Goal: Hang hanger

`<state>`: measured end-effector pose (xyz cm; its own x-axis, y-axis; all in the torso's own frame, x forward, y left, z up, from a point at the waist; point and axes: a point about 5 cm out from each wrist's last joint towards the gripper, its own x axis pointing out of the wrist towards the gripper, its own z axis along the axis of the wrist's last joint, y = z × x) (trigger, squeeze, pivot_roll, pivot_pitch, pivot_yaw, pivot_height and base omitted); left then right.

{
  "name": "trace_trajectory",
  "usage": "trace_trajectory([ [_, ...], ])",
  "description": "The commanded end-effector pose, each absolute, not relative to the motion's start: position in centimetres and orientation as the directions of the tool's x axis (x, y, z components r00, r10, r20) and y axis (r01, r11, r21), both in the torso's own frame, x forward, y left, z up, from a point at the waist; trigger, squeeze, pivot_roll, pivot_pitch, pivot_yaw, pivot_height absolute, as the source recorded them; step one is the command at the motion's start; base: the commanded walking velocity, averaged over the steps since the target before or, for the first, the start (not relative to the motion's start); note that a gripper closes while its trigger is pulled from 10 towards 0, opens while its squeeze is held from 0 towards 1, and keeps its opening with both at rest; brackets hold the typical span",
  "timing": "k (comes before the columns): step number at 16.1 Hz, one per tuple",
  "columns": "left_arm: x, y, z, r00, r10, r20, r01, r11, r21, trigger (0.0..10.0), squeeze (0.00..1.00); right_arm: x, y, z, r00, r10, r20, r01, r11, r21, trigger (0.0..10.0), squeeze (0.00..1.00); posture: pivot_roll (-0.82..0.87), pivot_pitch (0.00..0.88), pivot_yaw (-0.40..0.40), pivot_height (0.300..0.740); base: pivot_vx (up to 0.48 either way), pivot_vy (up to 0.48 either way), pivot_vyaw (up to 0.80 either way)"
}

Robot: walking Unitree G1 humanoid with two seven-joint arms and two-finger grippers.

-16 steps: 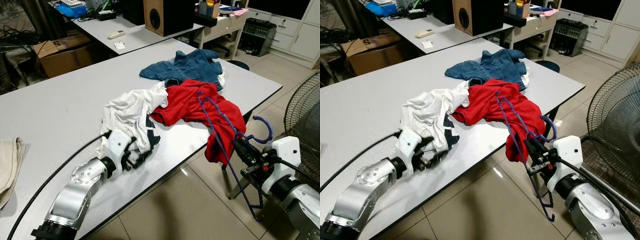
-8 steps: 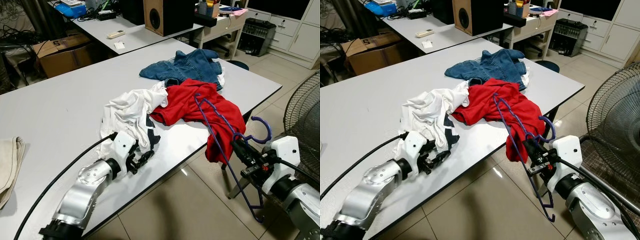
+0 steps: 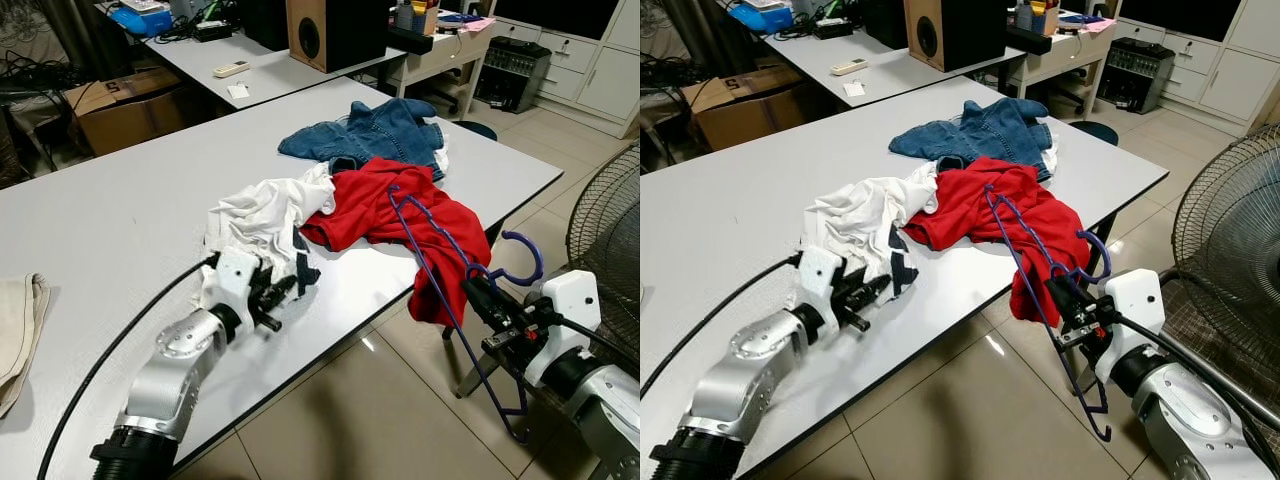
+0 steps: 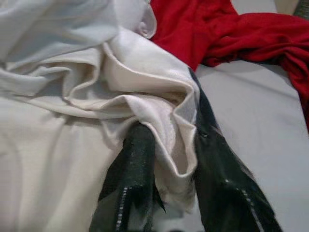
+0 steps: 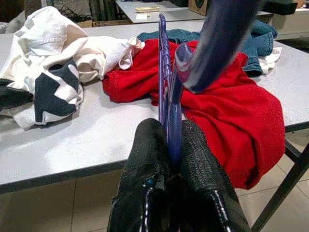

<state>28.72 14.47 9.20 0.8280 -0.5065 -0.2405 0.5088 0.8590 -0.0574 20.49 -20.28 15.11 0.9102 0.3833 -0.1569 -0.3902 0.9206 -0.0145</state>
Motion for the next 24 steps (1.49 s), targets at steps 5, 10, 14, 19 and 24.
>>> trace_trajectory([
  [5, 28.8, 15.1, 8.9, 0.843, -0.472, -0.257, 0.466, 0.88, -0.088, 0.0, 0.0, 20.8, -20.2, 15.6, 0.907, 0.399, -0.133, -0.407, 0.912, -0.044, 10.0, 0.0, -0.11, 0.0, 0.037, 0.74, 0.0, 0.0, 0.0],
  [10, 33.9, 25.6, 13.7, 0.959, -0.104, -0.262, 0.162, 0.964, 0.21, 0.0, 0.0, 21.8, -19.9, 15.8, 0.913, 0.395, -0.104, -0.402, 0.914, -0.054, 10.0, 0.0, -0.09, 0.0, 0.048, 0.74, 0.0, 0.0, 0.0],
  [14, 37.2, 23.7, 29.2, 0.89, -0.376, 0.259, 0.255, 0.88, 0.402, 0.0, 0.0, 22.3, -19.9, 16.2, 0.936, 0.35, -0.046, -0.352, 0.934, -0.057, 10.0, 0.0, -0.08, 0.0, 0.077, 0.74, 0.0, 0.0, 0.0],
  [19, 35.3, 17.8, 25.3, 0.709, -0.682, 0.177, 0.588, 0.711, 0.384, 0.0, 0.0, 21.7, -19.9, 16.1, 0.951, 0.309, -0.024, -0.31, 0.95, -0.044, 10.0, 0.0, -0.08, 0.0, 0.094, 0.74, 0.0, 0.0, 0.0],
  [24, 31.1, 20.3, 17.4, 0.619, -0.718, -0.318, 0.78, 0.515, 0.354, 0.0, 0.0, 21.9, -19.3, 15.9, 0.932, 0.361, -0.033, -0.362, 0.931, -0.039, 10.0, 0.0, -0.06, 0.0, 0.067, 0.74, 0.0, 0.0, 0.0],
])
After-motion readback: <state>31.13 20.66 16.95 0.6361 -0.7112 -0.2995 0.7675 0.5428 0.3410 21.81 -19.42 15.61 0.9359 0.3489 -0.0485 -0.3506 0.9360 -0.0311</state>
